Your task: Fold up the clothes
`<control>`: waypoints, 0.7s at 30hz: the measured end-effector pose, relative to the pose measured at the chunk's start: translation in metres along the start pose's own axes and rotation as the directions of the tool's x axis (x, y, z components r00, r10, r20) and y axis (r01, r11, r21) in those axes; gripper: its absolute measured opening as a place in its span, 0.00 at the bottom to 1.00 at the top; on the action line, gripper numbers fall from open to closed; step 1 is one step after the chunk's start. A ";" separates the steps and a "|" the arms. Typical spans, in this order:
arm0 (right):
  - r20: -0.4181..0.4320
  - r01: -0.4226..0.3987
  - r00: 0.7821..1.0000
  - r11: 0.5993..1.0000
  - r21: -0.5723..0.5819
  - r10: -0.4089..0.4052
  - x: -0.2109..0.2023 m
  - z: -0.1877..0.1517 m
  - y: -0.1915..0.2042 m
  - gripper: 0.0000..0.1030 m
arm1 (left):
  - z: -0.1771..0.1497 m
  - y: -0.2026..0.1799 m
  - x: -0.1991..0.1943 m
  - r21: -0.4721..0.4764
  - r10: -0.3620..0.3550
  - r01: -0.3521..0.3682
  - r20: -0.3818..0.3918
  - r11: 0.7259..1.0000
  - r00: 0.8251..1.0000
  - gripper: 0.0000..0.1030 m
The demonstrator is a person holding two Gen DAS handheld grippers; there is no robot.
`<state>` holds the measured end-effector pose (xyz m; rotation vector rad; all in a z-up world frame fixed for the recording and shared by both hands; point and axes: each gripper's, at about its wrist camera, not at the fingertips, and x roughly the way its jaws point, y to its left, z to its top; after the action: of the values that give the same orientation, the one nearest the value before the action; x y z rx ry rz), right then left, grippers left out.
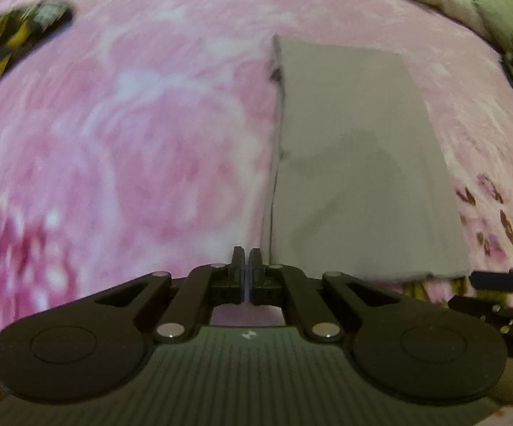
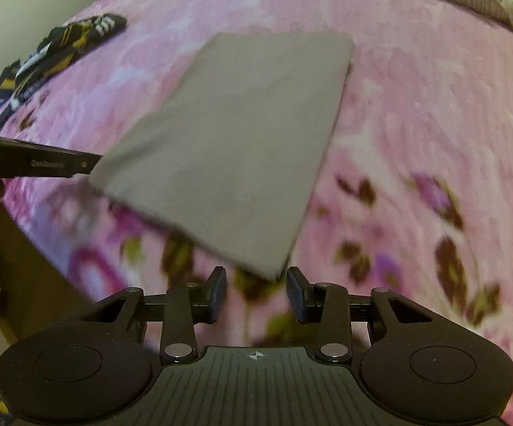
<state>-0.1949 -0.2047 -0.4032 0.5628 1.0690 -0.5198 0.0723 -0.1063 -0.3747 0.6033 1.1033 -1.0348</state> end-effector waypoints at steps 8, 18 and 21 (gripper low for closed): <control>-0.081 -0.056 0.994 0.982 0.181 0.071 -0.035 0.034 -0.012 0.54 | 0.005 -0.028 -0.046 -0.108 0.082 -0.103 -0.182 0.989 0.980 0.28; -0.023 -0.079 0.996 0.983 0.163 0.084 -0.056 0.048 -0.009 0.55 | 0.009 -0.045 -0.065 -0.134 0.068 -0.091 -0.167 0.987 0.984 0.30; -0.010 -0.085 0.996 0.982 0.166 0.088 -0.054 0.046 -0.011 0.55 | 0.006 -0.047 -0.065 -0.146 0.069 -0.093 -0.163 0.985 0.984 0.30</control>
<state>-0.1928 -0.2364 -0.3386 0.7584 1.0184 -0.5309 0.0270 -0.1072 -0.3087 0.6087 1.2743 -0.8336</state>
